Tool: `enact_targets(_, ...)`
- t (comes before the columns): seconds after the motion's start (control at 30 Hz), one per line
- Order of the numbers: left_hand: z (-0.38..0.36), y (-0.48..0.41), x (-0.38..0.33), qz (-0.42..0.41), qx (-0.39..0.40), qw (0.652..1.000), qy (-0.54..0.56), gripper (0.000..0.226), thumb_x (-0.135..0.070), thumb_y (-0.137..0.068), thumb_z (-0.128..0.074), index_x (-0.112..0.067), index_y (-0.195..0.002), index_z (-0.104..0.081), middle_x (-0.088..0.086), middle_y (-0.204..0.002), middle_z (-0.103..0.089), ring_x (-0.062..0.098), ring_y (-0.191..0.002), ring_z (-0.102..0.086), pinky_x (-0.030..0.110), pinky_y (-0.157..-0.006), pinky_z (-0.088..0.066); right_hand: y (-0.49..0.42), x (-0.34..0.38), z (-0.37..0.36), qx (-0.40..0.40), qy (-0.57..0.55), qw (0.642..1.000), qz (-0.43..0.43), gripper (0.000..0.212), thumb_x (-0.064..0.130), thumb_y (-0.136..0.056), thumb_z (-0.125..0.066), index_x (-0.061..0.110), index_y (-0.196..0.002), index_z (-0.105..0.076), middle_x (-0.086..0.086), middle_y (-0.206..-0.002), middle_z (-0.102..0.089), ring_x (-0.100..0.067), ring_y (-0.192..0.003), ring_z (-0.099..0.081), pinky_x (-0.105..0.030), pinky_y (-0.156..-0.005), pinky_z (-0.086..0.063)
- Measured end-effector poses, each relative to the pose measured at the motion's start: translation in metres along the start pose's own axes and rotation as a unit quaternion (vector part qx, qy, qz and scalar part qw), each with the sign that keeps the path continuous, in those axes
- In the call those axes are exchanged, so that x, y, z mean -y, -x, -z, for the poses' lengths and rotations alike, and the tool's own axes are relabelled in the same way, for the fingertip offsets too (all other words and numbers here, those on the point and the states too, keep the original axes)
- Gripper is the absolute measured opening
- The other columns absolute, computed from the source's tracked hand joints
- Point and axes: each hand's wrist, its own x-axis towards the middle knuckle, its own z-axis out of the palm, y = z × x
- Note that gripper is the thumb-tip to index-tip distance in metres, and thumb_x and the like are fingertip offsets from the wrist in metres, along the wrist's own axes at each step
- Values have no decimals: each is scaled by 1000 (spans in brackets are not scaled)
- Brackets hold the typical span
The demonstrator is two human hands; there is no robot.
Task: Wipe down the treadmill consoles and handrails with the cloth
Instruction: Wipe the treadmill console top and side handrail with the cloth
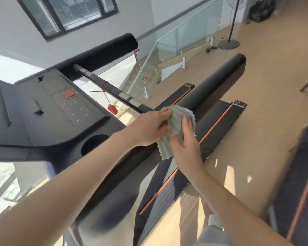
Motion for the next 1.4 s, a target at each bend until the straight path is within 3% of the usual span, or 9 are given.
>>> enact_targets(0.17,-2,-60,-11,8,11,999,-51,44,-31,-104,-48,-8,-141,-46,8,-138,-59,29,-94,-63,47,-85,-50,-53,-10,27,-72,-38,997,-7,62,16,-102,-52,24,-158,-27,4,-166,-22,-11,-151,-21,-26,-121,-21)
enact_targets(0.3,-1,-111,-19,-5,6,1000,-29,51,-30,-105,-49,-8,-150,-40,5,-150,-50,32,-99,-62,46,-88,-48,-94,-16,51,-94,-40,995,-23,62,16,-102,-52,22,-158,-27,1,-161,-35,-17,-144,-36,-28,-116,-31)
enact_targets(0.43,1,-163,-28,-7,0,1000,-16,52,-30,-105,-48,-9,-152,-37,4,-153,-48,32,-100,-62,43,-89,-47,-137,-29,84,-89,-12,996,-12,62,22,-103,-51,24,-159,-23,0,-163,-29,-19,-142,-38,-23,-109,-31)
enact_targets(0.63,0,-237,-45,0,-16,1000,-11,54,-30,-106,-48,-11,-155,-34,2,-154,-46,30,-98,-63,39,-87,-46,-197,-51,132,-52,8,999,-12,65,30,-105,-47,31,-160,-12,-1,-164,-27,-24,-140,-41,-38,-110,-38)
enact_targets(0.73,0,-270,-53,4,-21,1000,-9,56,-30,-106,-48,-12,-156,-32,0,-160,-39,32,-108,-62,38,-90,-44,-223,-60,154,-41,9,999,-15,66,33,-105,-47,33,-160,-11,-1,-161,-33,-24,-138,-44,-39,-109,-41)
enact_targets(0.93,3,-335,-65,-10,-21,1000,-3,56,-31,-106,-47,-13,-157,-31,0,-163,-34,32,-108,-63,39,-92,-46,-274,-74,195,-37,-4,999,-36,67,33,-103,-51,34,-159,-15,-6,-151,-48,-26,-133,-50,-41,-109,-44)
enact_targets(1.07,4,-374,-70,-21,-30,999,-1,57,-30,-106,-47,-14,-158,-31,-2,-167,-27,36,-119,-60,43,-95,-47,-308,-81,217,-47,-2,998,-46,67,32,-102,-53,31,-159,-18,-6,-149,-51,-25,-132,-51,-35,-108,-42)
enact_targets(1.27,9,-433,-76,-27,-21,999,34,58,-31,-104,-53,-13,-157,-36,1,-159,-42,32,-130,-54,34,-101,-41,-357,-103,244,-46,-85,992,-81,63,36,-98,-57,26,-156,-33,3,-146,-54,-12,-132,-51,-35,-113,-40)
enact_targets(1.4,13,-463,-80,29,-1,990,136,48,-34,-100,-61,-20,-146,-54,3,-129,-66,24,-118,-61,29,-96,-45,-379,-118,263,0,-208,971,-115,48,27,-102,-57,24,-148,-47,7,-131,-65,-5,-112,-62,-28,-103,-46)
